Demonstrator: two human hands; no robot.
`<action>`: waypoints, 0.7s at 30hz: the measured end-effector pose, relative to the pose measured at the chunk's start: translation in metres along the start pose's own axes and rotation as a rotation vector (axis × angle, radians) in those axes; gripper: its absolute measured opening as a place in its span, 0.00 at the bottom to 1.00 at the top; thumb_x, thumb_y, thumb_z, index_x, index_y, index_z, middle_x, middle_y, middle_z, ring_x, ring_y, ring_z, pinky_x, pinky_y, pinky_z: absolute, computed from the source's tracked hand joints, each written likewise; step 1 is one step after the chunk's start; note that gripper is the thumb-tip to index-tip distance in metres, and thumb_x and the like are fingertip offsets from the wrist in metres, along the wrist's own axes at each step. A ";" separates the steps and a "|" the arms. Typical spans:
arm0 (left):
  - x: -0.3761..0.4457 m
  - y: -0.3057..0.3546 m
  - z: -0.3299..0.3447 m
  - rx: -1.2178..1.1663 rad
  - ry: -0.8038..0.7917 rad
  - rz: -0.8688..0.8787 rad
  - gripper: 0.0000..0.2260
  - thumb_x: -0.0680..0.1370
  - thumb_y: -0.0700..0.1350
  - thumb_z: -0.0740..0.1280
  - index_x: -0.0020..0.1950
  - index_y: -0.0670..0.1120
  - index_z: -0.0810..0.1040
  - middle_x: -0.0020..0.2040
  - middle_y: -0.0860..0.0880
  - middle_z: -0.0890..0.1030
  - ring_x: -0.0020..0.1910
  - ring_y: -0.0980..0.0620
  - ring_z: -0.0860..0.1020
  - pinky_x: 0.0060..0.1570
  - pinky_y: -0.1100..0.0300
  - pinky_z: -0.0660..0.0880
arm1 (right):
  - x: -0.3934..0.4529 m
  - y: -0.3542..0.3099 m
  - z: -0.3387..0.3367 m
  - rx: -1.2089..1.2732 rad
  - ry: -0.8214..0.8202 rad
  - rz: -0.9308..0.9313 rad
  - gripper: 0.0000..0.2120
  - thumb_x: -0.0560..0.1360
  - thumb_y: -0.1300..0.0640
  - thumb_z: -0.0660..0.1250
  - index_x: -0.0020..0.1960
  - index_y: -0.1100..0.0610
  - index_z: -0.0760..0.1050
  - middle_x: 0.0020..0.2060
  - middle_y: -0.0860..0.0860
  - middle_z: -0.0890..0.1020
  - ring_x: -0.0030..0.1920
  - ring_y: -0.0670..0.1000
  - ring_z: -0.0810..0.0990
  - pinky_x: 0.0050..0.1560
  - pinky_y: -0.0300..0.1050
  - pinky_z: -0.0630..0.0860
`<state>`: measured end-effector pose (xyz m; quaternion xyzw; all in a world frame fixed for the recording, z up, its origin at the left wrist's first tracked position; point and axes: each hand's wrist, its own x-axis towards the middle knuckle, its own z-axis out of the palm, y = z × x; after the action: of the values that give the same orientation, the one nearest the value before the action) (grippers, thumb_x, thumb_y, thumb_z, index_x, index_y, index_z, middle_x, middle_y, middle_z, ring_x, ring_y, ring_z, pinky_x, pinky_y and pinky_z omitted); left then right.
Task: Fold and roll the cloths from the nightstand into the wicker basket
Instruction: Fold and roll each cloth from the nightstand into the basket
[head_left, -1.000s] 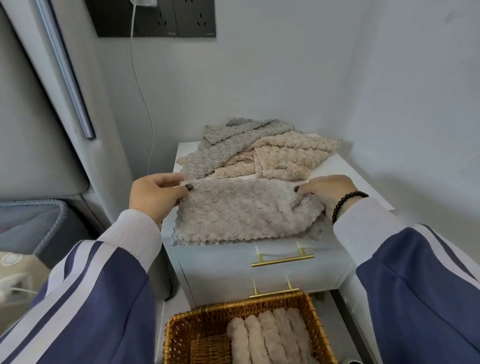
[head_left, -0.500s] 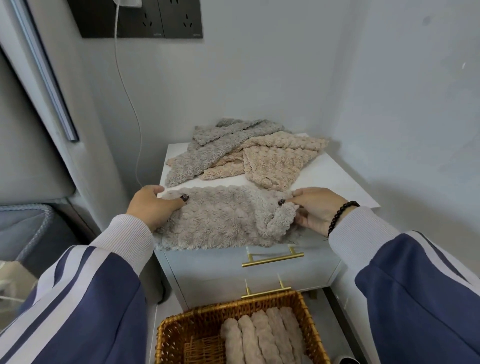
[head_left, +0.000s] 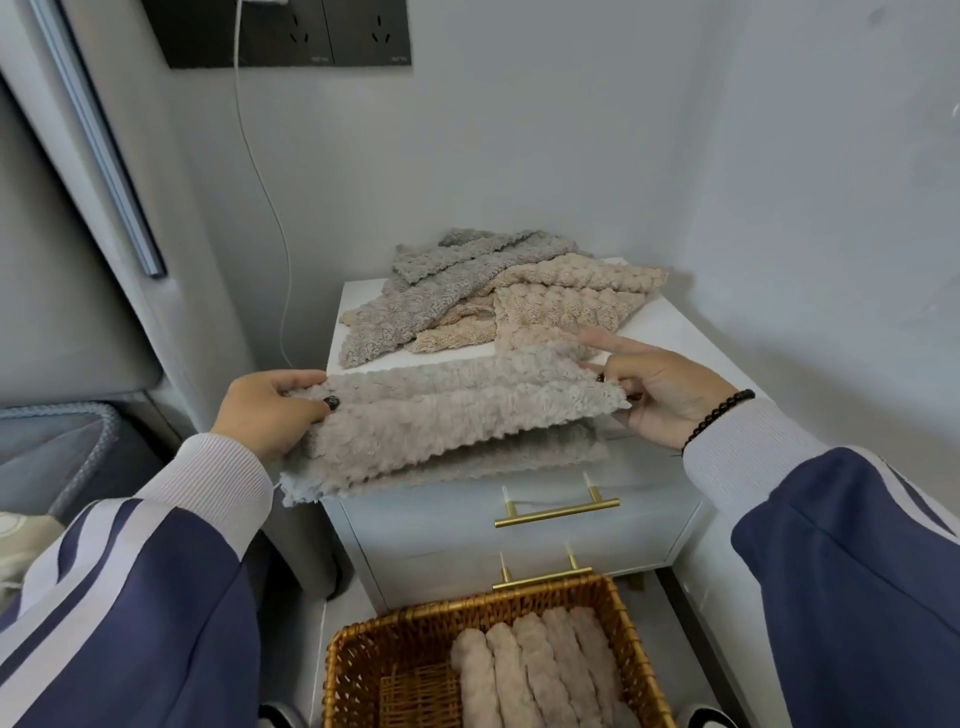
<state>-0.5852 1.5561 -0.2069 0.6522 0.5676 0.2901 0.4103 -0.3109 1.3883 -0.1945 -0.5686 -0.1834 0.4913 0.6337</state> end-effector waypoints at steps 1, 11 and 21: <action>0.001 -0.001 -0.001 -0.008 -0.012 -0.003 0.15 0.74 0.38 0.72 0.60 0.49 0.81 0.50 0.49 0.80 0.38 0.56 0.76 0.31 0.72 0.72 | 0.001 0.002 0.000 -0.053 0.021 0.017 0.21 0.73 0.74 0.59 0.61 0.59 0.76 0.62 0.58 0.78 0.23 0.42 0.66 0.25 0.32 0.64; 0.003 -0.008 -0.007 -0.026 -0.109 0.020 0.15 0.74 0.42 0.72 0.59 0.54 0.79 0.49 0.52 0.81 0.46 0.54 0.80 0.53 0.59 0.74 | 0.018 0.008 0.021 -0.564 0.190 0.057 0.15 0.67 0.51 0.77 0.40 0.57 0.73 0.30 0.52 0.75 0.27 0.50 0.71 0.28 0.41 0.67; 0.005 -0.010 -0.004 -0.471 0.046 -0.114 0.14 0.75 0.39 0.70 0.59 0.52 0.81 0.54 0.50 0.83 0.50 0.48 0.82 0.57 0.52 0.78 | 0.023 0.004 0.031 -0.056 0.168 -0.108 0.10 0.71 0.72 0.68 0.49 0.61 0.73 0.43 0.58 0.78 0.41 0.52 0.76 0.40 0.43 0.73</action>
<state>-0.5923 1.5618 -0.2138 0.4988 0.5293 0.4055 0.5537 -0.3267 1.4241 -0.1968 -0.6145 -0.1737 0.4017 0.6564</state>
